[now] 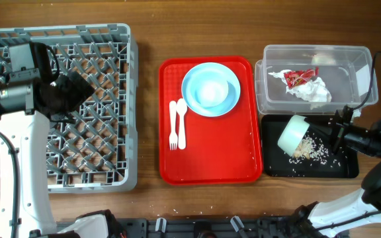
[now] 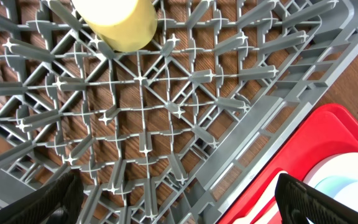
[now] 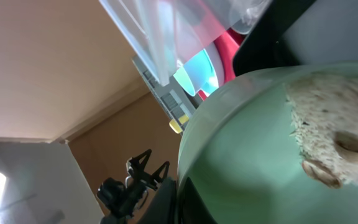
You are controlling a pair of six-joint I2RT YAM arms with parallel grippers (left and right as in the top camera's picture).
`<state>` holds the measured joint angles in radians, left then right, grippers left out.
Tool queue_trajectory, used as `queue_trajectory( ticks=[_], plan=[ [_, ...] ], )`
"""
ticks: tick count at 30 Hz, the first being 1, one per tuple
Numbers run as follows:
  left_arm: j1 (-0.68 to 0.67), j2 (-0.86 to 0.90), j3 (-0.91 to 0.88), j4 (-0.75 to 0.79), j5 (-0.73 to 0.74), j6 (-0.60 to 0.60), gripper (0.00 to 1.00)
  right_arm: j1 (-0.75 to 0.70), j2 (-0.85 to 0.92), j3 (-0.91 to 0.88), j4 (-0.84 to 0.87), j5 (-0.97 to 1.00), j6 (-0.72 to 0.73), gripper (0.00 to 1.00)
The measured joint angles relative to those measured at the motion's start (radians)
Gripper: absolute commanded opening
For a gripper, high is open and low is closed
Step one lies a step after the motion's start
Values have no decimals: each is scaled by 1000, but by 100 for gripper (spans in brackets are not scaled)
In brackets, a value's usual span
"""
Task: Sort waste into correct bins and load items into the dishwasher rack
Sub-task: 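Tilt the green bowl with the right gripper, pouring rice onto black tray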
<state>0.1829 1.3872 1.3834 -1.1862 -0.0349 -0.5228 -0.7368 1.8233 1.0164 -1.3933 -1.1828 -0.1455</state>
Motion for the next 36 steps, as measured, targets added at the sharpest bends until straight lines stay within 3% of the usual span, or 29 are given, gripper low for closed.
queue_trajectory(
  ticks=[22,27,30,33,36],
  plan=[
    [0,0,0,0,0,0,100,-34,8,-2,-177,-71,-280,4],
    [0,0,0,0,0,0,100,-34,8,-2,-197,-74,-307,4],
    [0,0,0,0,0,0,100,-35,8,-2,-106,-73,-269,4],
    [0,0,0,-1,0,0,100,-34,8,-2,-206,-90,-303,4],
    [0,0,0,0,0,0,100,-35,9,-2,-165,-96,-297,4]
  ],
)
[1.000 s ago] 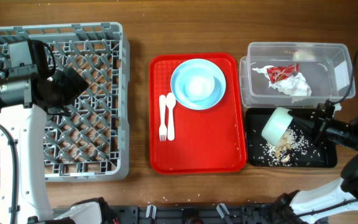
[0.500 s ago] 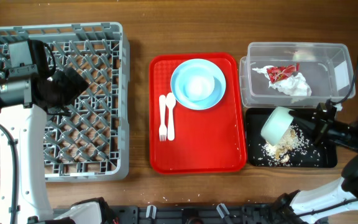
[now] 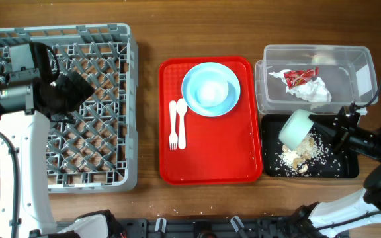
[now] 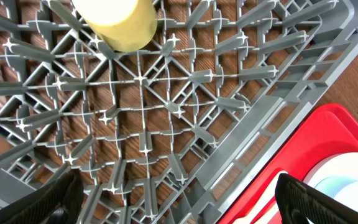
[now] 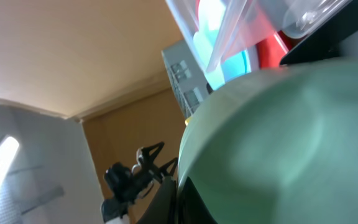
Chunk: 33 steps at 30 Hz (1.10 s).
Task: Sort waste into correct bins and load items into the dishwasher rack
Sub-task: 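Tilt the green bowl with the right gripper, pouring rice onto black tray, then carry the empty bowl left and set it on the red tray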
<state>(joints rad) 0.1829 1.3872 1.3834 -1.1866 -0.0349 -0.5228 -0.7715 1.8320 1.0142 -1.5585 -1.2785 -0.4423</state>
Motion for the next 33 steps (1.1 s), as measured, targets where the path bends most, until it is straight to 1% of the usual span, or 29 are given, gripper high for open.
queue_trajectory(
  ticks=[2,7,11,15,19,21,24,26,29,33],
  plan=[
    [0,0,0,0,0,0,100,0,0,0,-47,6,-26,4],
    [0,0,0,0,0,0,100,3,-14,0,-52,44,-95,4],
    [0,0,0,0,0,0,100,3,-89,0,-53,63,-114,4],
    [0,0,0,0,0,0,100,3,-243,0,-53,72,-125,4],
    [0,0,0,0,0,0,100,30,-442,0,-35,83,-117,4],
    [0,0,0,0,0,0,100,55,-543,0,45,114,-46,4],
    [0,0,0,0,0,0,100,109,-676,0,212,233,148,4],
    [0,0,0,0,0,0,100,175,-751,0,260,317,259,4],
    [0,0,0,0,0,0,100,346,-858,0,319,422,411,4],
    [0,0,0,0,0,0,100,615,-888,0,428,540,581,4]
  ],
)
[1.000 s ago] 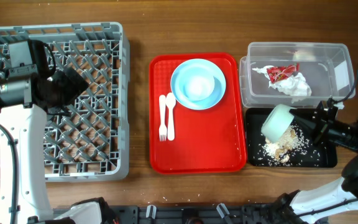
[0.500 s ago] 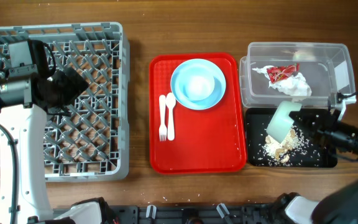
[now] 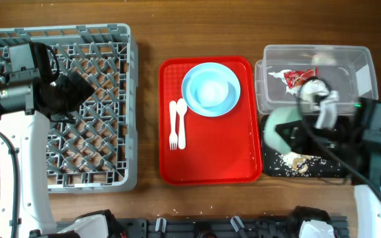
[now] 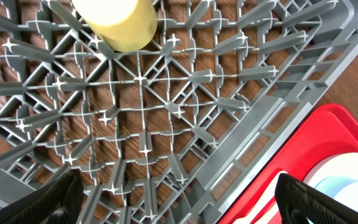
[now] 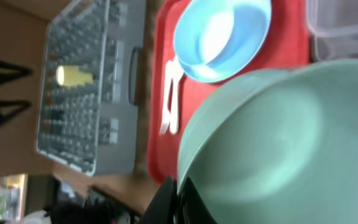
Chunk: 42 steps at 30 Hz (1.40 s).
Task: Sort waste into correct bins and load items into the dishwasher rack
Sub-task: 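Carry the empty bowl left and set it on the red tray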
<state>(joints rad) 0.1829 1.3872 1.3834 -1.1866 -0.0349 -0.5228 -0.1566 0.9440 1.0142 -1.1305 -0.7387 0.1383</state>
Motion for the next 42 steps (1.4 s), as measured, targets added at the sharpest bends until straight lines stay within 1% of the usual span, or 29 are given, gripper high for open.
queue_trajectory(
  ticks=[2,3,4,6,7,9,11,14,17,19,24,25,27,29,30,31,35,37,39,40,41,42],
  plan=[
    [0,0,0,0,0,0,100,160,12,0,58,105,108,4],
    [0,0,0,0,0,0,100,214,23,0,68,142,146,4],
    [0,0,0,0,0,0,100,307,41,0,90,206,199,4],
    [0,0,0,0,0,0,100,434,84,0,122,290,305,4],
    [0,0,0,0,0,0,100,530,134,0,139,351,341,4],
    [0,0,0,0,0,0,100,648,211,0,172,456,425,4],
    [0,0,0,0,0,0,100,760,333,0,229,529,487,4],
    [0,0,0,0,0,0,100,833,483,0,294,578,529,4],
    [0,0,0,0,0,0,100,851,587,0,334,598,558,4],
    [0,0,0,0,0,0,100,851,623,0,352,602,571,4],
    [0,0,0,0,0,0,100,855,627,0,386,582,575,6],
    [0,0,0,0,0,0,100,858,627,0,392,577,576,15],
    [0,0,0,0,0,0,100,865,627,0,398,567,576,29],
    [0,0,0,0,0,0,100,873,627,0,412,545,568,45],
    [0,0,0,0,0,0,100,875,627,0,420,530,563,57],
    [0,0,0,0,0,0,100,876,627,0,427,513,549,62],
    [0,0,0,0,0,0,100,876,627,3,416,439,518,65],
    [0,0,0,0,0,0,100,876,627,33,338,431,511,66],
    [0,0,0,0,0,0,100,871,622,100,234,449,507,72],
    [0,0,0,0,0,0,100,864,612,128,203,462,506,78],
    [0,0,0,0,1,0,100,853,598,177,140,488,500,94],
    [0,0,0,0,0,0,100,828,567,244,82,526,499,100]
  ],
)
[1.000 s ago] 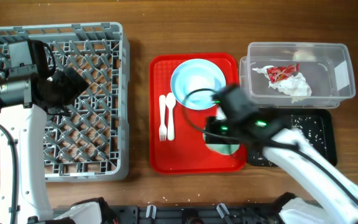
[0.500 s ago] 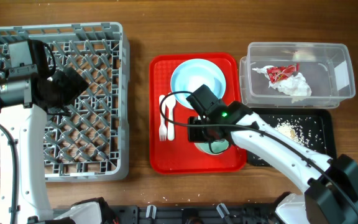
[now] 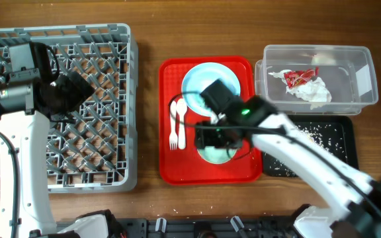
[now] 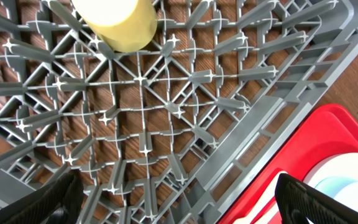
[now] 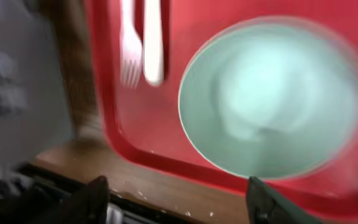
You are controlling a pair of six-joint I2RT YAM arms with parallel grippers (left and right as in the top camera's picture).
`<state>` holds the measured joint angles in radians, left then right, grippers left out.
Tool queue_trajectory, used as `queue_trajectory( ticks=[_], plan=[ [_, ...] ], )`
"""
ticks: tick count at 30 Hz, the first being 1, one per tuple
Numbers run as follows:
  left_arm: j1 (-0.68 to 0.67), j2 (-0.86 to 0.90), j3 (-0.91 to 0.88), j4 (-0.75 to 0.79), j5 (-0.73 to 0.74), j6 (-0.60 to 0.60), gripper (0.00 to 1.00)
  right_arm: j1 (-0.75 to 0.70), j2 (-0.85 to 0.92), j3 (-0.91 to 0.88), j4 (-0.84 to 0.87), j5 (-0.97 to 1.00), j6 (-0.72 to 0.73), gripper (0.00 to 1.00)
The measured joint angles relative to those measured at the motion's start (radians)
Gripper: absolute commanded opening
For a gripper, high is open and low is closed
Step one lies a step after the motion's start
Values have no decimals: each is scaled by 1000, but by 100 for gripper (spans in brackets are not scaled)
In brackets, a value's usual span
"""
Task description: Sort waste into correct bins and load items into the dishwasher rack
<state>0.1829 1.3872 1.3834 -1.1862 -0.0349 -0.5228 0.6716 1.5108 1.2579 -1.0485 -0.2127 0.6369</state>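
Observation:
A pale green bowl (image 5: pixel 269 96) lies mouth up on the red tray (image 3: pixel 237 173), near its front edge. My right gripper (image 5: pixel 182 205) hangs just above the bowl (image 3: pixel 218 155), open, with nothing between its fingers. That view is blurred. A white fork and spoon (image 3: pixel 177 123) lie on the tray's left side. A light blue bowl sits on a light blue plate (image 3: pixel 197 76) at the tray's back. My left gripper (image 4: pixel 179 208) is open over the grey dishwasher rack (image 3: pixel 111 152), where a yellow cup (image 4: pixel 114 22) stands.
A clear bin (image 3: pixel 359 73) holding crumpled paper and a red wrapper stands at the back right. In front of it is a black tray (image 3: pixel 339 135) with scattered rice. The left arm covers part of the rack.
My right gripper was shut on the green bowl at the black tray's left end. Now it is open over the red tray, and the bowl lies there. The left arm has not moved.
My right gripper held the green bowl tipped over the black tray, with rice inside. Then the bowl was empty and more rice lay on that tray. Then the bowl was at the tray's left end; now it rests released on the red tray.

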Motion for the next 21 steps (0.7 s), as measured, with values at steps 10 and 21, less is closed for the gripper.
queue_trajectory(
  ticks=[10,21],
  plan=[
    [0,0,0,0,0,0,100,-445,-277,220,-165,382,-10,100],
    [0,0,0,12,-23,1,100,-709,-246,220,-193,533,-10,100]
  ],
)
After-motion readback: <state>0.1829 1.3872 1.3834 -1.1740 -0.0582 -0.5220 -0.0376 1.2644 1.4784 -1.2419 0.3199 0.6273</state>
